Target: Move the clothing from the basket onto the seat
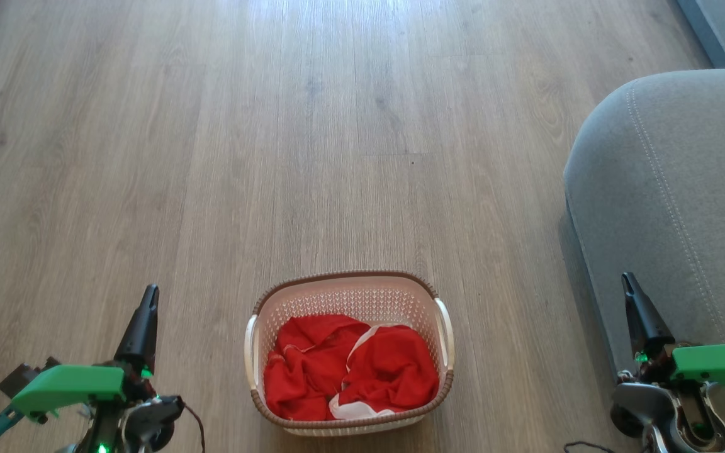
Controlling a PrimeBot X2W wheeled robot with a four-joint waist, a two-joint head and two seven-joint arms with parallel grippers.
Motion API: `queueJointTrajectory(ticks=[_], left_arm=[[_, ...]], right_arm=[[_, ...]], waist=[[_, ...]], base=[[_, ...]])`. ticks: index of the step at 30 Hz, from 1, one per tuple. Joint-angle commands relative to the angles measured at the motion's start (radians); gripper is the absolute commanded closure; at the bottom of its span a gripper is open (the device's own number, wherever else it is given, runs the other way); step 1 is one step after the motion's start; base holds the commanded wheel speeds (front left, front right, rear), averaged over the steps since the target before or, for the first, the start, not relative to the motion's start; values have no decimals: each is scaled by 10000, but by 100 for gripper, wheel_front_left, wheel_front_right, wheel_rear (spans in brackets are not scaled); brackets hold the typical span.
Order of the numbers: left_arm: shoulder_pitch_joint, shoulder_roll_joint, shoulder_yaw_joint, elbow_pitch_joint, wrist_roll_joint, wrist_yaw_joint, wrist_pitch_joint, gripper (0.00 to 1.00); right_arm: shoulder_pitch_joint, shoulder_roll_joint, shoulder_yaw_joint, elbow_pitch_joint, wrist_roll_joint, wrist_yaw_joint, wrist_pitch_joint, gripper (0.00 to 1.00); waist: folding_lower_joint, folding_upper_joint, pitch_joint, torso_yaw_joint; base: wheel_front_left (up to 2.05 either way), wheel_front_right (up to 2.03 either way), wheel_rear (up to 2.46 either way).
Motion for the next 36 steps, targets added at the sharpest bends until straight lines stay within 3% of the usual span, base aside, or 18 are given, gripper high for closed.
queueJointTrajectory(ticks=[1, 13, 14, 26, 36], left_arm=[[-471, 83, 339, -302, -56, -94, 72, 100], [-471, 83, 339, -302, -56, -94, 72, 100], [-1, 0, 0, 0, 0, 0, 0, 0], [-1, 45, -105, 573, 211, 9, -258, 0], [-318, 222, -214, 660, 1072, 0, -574, 0]], right_arm=[[-560, -37, 178, -388, 60, 6, 53, 100], [-560, -37, 178, -388, 60, 6, 53, 100], [-1, 0, 0, -1, 0, 0, -2, 0], [-120, -19, 319, 590, -234, 4, -225, 0], [-592, -212, 751, 794, -1021, 4, -570, 0]], waist=[[0, 0, 0, 0], [0, 0, 0, 0], [0, 0, 0, 0], [0, 0, 24, -10], [0, 0, 53, -22]], base=[[0, 0, 0], [0, 0, 0], [0, 0, 0], [0, 0, 0], [0, 0, 0]])
